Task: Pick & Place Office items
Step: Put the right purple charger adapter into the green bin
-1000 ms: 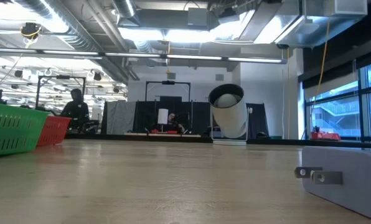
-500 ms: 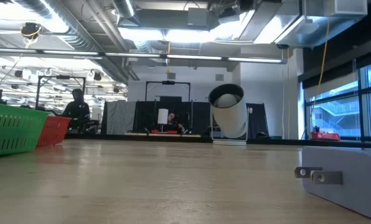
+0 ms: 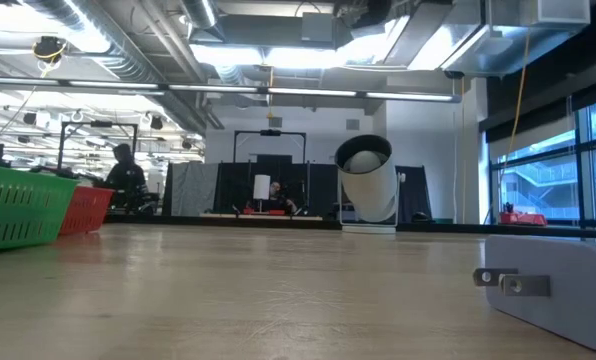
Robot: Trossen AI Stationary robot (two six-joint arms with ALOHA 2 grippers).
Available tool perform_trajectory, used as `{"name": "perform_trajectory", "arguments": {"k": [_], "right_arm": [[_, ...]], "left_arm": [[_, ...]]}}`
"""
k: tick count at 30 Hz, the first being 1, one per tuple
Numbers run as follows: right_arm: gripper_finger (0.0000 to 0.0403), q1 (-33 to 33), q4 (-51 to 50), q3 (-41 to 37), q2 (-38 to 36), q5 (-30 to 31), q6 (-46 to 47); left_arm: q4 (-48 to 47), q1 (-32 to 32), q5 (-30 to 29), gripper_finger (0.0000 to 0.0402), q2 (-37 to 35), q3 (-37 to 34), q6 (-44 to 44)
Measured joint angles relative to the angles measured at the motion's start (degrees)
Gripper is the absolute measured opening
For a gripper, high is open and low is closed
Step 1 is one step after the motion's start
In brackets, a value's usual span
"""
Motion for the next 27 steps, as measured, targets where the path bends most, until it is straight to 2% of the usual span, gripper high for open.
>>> {"name": "perform_trajectory", "arguments": {"k": [5, 17, 21, 27], "right_arm": [[0.0225, -0.05, 0.50, 0.00, 0.00, 0.02, -1.29], [0.0226, -1.16, 0.70, 0.00, -0.02, -1.27, -1.08], [0.0226, -1.71, 0.61, 0.00, -0.04, -1.80, -1.28], [0.0252, -3.13, 0.16, 0.00, -0.07, -7.78, -1.15]], "left_arm": [[0.00, 0.12, -0.59, 0.0265, 0.00, 0.00, 0.00], [-0.04, 0.41, -1.06, 0.0124, 0.04, 0.00, 0.02], [-0.07, 0.42, -0.91, 0.0120, 0.04, 0.00, 0.15], [0.01, 0.34, -0.27, 0.0122, 0.04, 0.00, -0.15]]}}
